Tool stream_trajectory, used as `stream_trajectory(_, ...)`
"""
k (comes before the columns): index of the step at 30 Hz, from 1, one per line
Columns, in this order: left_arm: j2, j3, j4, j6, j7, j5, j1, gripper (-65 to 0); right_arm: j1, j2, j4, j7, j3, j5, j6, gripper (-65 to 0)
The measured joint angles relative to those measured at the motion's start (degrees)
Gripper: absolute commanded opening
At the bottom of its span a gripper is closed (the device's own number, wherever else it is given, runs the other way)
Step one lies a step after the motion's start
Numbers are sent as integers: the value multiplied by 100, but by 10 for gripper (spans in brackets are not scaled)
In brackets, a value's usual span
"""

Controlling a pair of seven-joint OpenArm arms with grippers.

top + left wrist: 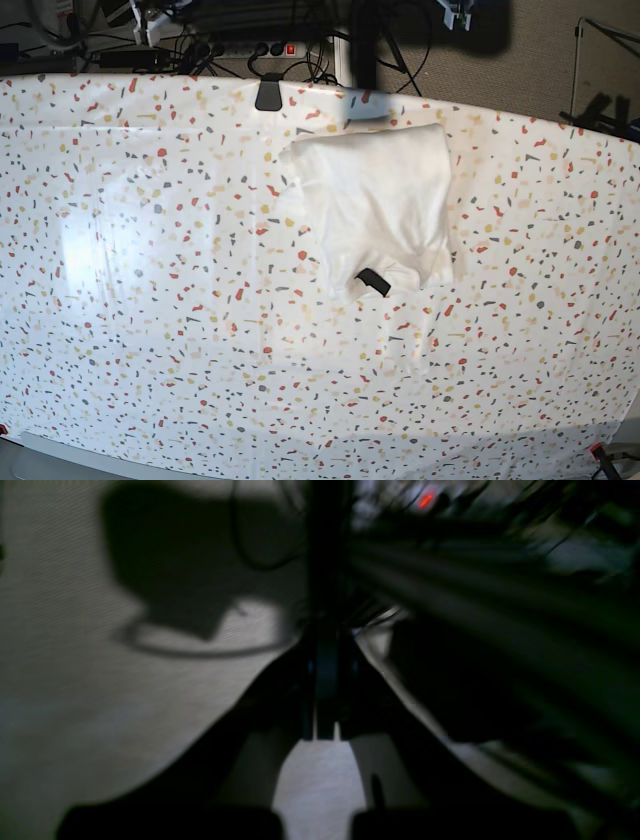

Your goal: Fold the T-shirt properly

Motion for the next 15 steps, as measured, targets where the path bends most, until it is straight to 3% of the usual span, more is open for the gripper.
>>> stream_trajectory(5,90,-726,-17,4,407,-413,24,-650,2,-20,-4,33,-616,0,11,-650)
stream_trajectory(8,136,-1421,-26,-205,817,-516,24,-650,4,-15,-4,42,-1005,177,7,-650)
stream_trajectory(13,131,-2166,-24,-745,1222,-205,22,-650,20,-13,-4,109,-1513,304,-638,-650)
stream_trajectory(15,138,-2251,-26,-772,1298,74,24,-650,35,-13,-4,125,-1698,302,-772,-650)
